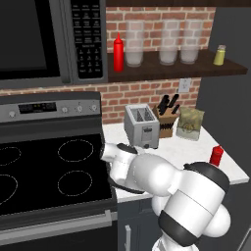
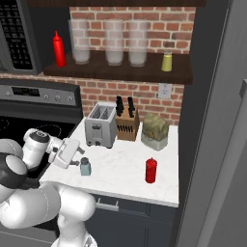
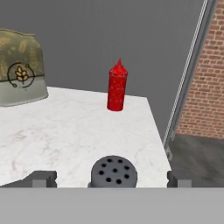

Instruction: Put the shaker and condiment bottle from the counter next to their counterparts in the cabinet.

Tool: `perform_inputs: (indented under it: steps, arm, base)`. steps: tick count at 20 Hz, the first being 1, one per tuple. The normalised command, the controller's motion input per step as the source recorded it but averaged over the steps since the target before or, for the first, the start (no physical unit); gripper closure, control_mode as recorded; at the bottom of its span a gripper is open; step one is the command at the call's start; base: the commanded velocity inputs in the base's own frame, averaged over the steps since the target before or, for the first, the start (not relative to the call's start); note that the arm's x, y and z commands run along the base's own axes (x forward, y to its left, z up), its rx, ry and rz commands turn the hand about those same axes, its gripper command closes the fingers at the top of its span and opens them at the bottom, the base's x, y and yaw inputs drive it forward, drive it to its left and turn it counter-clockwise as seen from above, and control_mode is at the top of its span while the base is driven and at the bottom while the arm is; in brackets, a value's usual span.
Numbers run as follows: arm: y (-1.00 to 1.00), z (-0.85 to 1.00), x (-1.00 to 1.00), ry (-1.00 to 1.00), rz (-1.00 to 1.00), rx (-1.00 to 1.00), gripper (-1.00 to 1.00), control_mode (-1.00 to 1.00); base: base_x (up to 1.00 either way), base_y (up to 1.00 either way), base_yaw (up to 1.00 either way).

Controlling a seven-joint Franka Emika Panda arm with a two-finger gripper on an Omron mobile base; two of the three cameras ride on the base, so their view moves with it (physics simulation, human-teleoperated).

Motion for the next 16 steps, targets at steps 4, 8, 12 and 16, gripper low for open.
perform_inputs:
  steps: [4,8,12,16]
  arm:
    - [-0.19,-0.13,0.00,0.00,0.00,0.00,-1.00,-1.00]
    - [-0.22,-0.21,0.00,0.00,0.00,0.01,-1.00,-1.00]
    - [-0.10,-0.20,0.00,0.00,0.00,0.00,-1.00,-1.00]
    - [-0.02,-0.21,0.00,0.00,0.00,0.00,-1.00,-1.00]
  base:
    - [0.00,0.00,0.00]
    - [0.00,0.00,0.00]
    - [0.00,0.00,0.00]
    - [0.00,0.00,0.00]
